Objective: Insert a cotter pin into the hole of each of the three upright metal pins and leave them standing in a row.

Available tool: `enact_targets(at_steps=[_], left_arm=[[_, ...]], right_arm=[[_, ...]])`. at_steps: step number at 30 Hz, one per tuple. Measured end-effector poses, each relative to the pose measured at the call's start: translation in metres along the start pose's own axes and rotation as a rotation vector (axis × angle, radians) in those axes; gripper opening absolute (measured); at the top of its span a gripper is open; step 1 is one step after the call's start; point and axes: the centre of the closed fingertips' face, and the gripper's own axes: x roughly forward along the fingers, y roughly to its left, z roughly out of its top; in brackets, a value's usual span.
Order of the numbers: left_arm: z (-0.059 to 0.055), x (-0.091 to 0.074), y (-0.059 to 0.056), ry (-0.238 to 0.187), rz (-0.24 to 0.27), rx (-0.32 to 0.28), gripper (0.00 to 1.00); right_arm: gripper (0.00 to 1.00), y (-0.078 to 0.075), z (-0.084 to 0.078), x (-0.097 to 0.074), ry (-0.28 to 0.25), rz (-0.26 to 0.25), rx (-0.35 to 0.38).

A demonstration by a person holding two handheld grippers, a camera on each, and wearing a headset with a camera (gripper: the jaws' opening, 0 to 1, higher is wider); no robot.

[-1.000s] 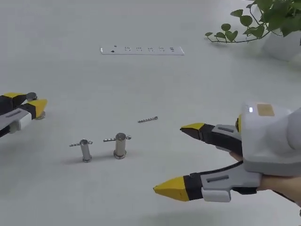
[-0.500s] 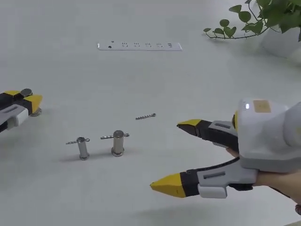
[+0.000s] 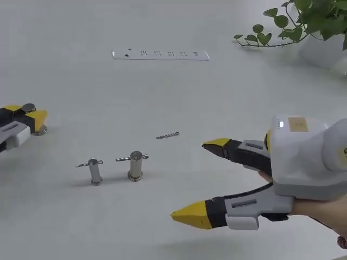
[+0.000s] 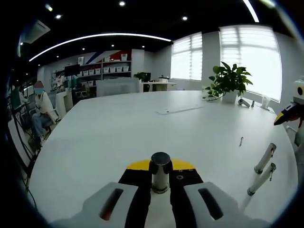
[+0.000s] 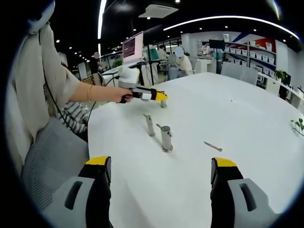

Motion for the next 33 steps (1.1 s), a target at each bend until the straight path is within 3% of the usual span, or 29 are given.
enact_targets(at_steps=[17,33], left_arm=[[-0.006,-0.032,-0.013,0.014,-0.009,0.005,0.11],[-0.016,-0.071,-0.049,0.040,-0.041,0.027,0.11]], right_arm=[[0.87,0.005,-0.001,-0.002,0.005,-0.001,-0.011],[0.88,0.014,-0.003,-0.010,0.006,-0.007,-0.021]])
